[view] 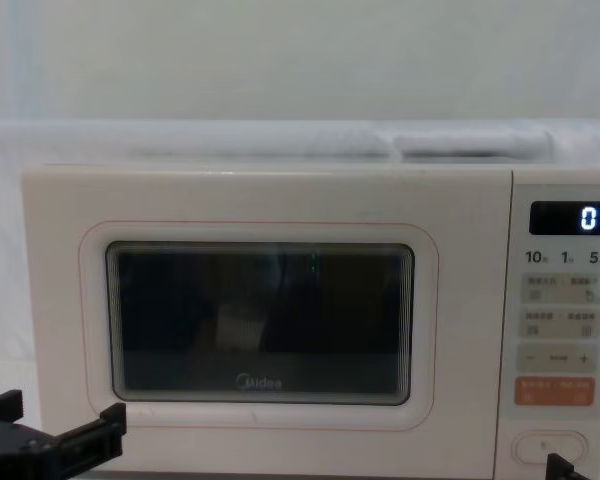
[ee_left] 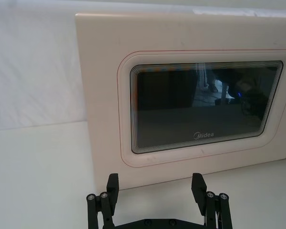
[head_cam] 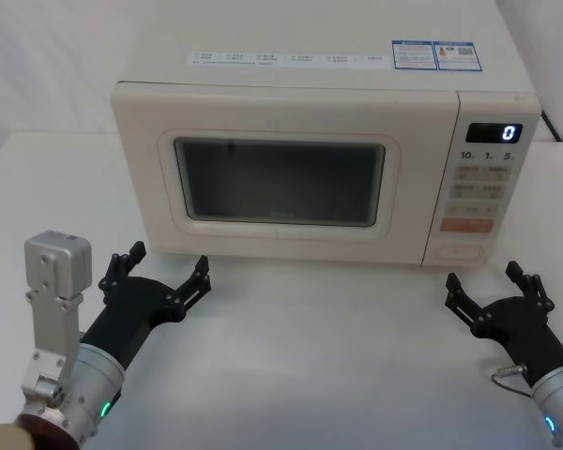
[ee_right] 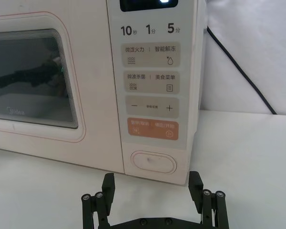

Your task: Press the button to open the microwave door with one hand; close the microwave door with the other hand.

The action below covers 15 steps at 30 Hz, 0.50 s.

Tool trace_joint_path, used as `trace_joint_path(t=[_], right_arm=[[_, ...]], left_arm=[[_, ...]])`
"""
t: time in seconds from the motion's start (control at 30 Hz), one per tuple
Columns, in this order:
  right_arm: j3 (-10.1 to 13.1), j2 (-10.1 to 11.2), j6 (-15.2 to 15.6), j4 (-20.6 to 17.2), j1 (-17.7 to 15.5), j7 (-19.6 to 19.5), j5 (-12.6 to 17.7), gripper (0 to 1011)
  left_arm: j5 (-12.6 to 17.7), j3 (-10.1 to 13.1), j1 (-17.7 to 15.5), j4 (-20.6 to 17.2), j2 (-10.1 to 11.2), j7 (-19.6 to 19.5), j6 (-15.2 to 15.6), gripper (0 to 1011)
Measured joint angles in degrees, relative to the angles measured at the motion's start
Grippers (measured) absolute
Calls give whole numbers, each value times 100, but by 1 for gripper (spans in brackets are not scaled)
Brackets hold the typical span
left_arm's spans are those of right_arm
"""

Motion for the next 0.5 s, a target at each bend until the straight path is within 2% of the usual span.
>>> trace_joint_path(t=[0.5], right_arm=[[0, 0, 0, 0, 0, 0, 0, 1002]], left_arm=[[0, 0, 0, -1, 0, -2, 2, 1001]])
